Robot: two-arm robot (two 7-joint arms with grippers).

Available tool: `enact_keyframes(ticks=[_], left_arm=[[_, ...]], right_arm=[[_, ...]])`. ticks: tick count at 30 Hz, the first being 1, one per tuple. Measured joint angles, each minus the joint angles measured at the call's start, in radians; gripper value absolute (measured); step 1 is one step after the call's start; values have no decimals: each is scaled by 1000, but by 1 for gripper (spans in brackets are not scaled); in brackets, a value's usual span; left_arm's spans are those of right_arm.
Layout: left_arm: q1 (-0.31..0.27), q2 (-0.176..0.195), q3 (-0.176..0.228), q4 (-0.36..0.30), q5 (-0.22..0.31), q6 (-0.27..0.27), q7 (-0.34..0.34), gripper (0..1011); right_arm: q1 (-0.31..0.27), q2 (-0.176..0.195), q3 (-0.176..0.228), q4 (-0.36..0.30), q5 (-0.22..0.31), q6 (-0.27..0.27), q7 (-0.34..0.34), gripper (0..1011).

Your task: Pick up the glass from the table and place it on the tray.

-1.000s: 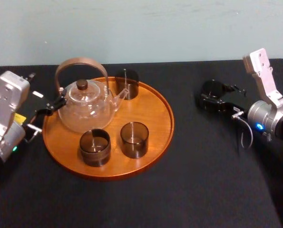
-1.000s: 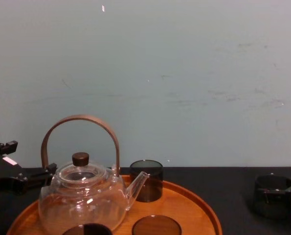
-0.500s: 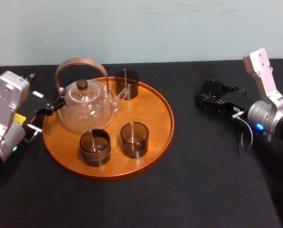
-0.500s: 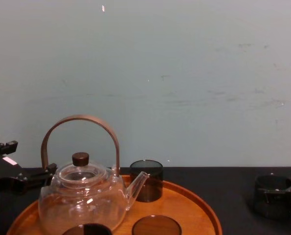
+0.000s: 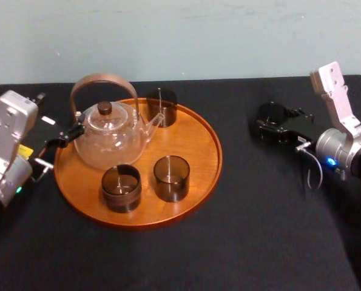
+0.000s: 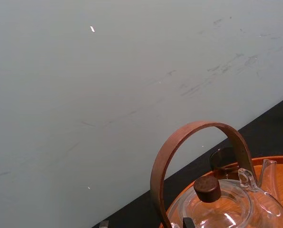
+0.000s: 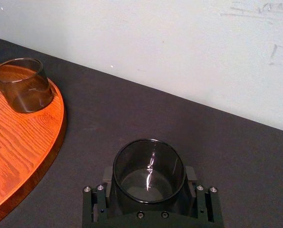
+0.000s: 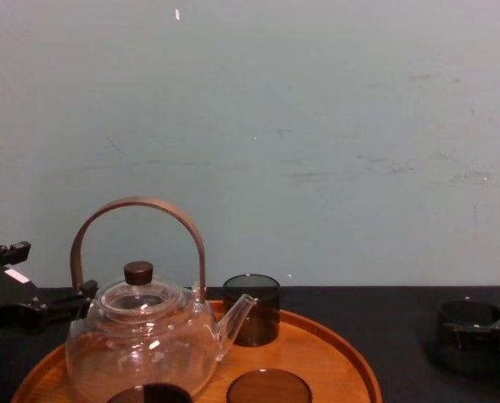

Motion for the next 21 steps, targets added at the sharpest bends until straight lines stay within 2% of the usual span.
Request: enact_keyframes(ticks=[12, 21], left_arm=[[0, 0, 0, 0, 0, 0, 0, 1010], [0, 0, 0, 0, 0, 0, 0, 1009]], right_arm=[[0, 0, 0, 0, 0, 0, 0, 898], [-20, 2, -11, -36, -6, 20, 0, 898]])
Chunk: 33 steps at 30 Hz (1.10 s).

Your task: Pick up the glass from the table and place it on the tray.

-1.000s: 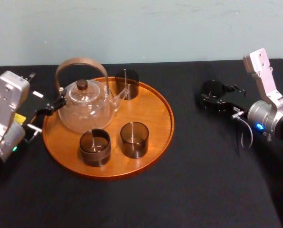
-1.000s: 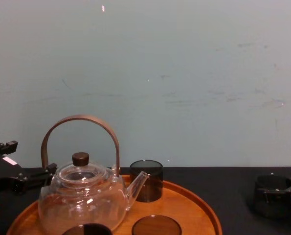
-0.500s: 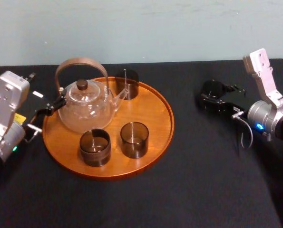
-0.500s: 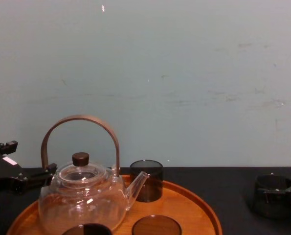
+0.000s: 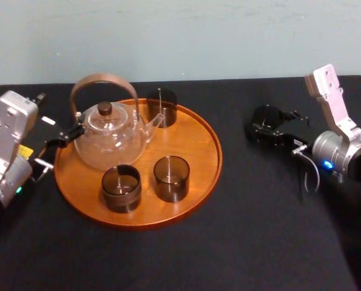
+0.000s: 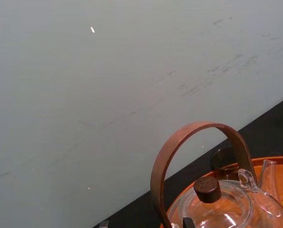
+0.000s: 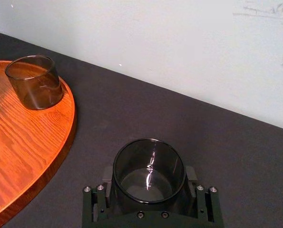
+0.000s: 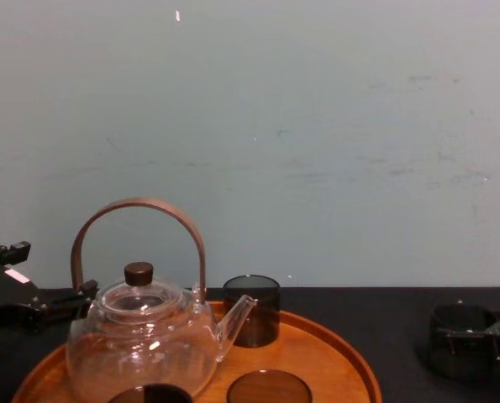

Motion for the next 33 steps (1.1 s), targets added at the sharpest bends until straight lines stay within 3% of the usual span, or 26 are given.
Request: enact_keyframes(ticks=[6, 21, 33], left_arm=[[0, 0, 0, 0, 0, 0, 0, 1009], [0, 0, 0, 0, 0, 0, 0, 1010], [0, 0, 0, 0, 0, 0, 0, 1010]], right_arm=[[-14, 7, -2, -24, -13, -2, -6, 898], [-68, 27, -14, -192, -16, 19, 9, 898], [-56, 11, -52, -222, -3, 25, 35, 898]])
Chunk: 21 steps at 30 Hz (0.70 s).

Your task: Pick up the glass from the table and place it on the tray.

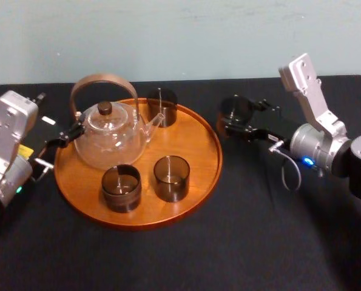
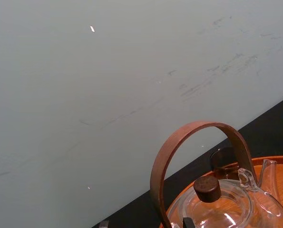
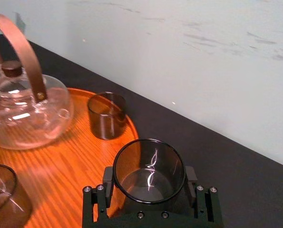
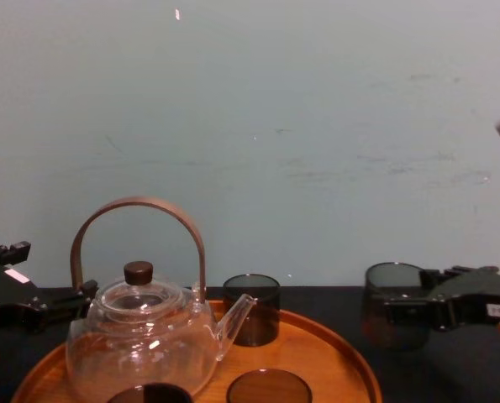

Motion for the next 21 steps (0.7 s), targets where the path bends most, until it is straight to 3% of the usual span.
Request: enact_keyframes(ticks=[21], left_arm=[[0, 0, 0, 0, 0, 0, 0, 1010]], right_arm=[[71, -59, -95, 77, -15, -11, 17, 898]])
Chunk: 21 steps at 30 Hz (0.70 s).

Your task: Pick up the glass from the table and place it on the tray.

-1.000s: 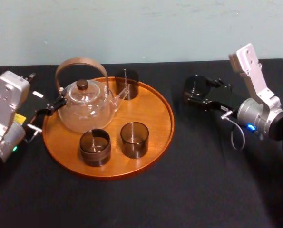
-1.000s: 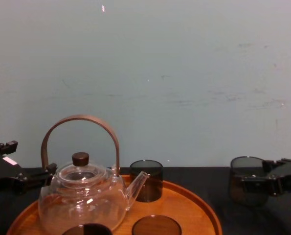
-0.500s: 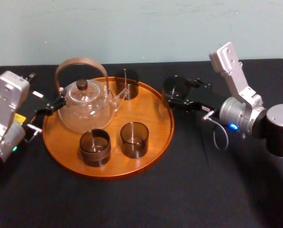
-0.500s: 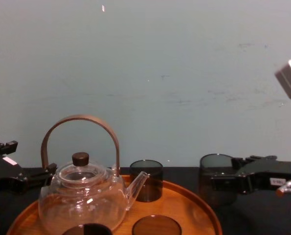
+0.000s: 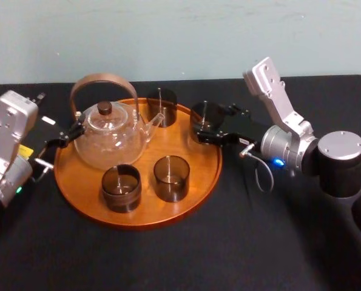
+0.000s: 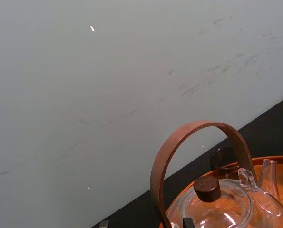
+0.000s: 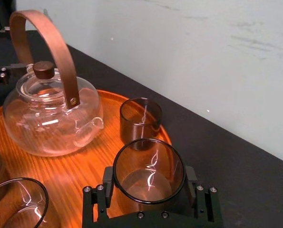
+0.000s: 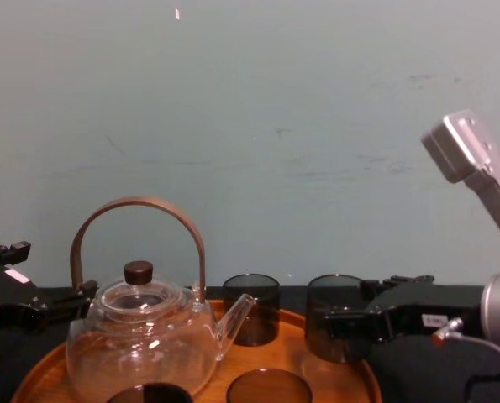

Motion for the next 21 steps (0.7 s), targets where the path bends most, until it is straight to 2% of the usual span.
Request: enact_keyframes(ticks=[21], left_arm=[[0, 0, 0, 0, 0, 0, 0, 1010]], right_arm=[[38, -39, -39, 83, -7, -25, 16, 898]])
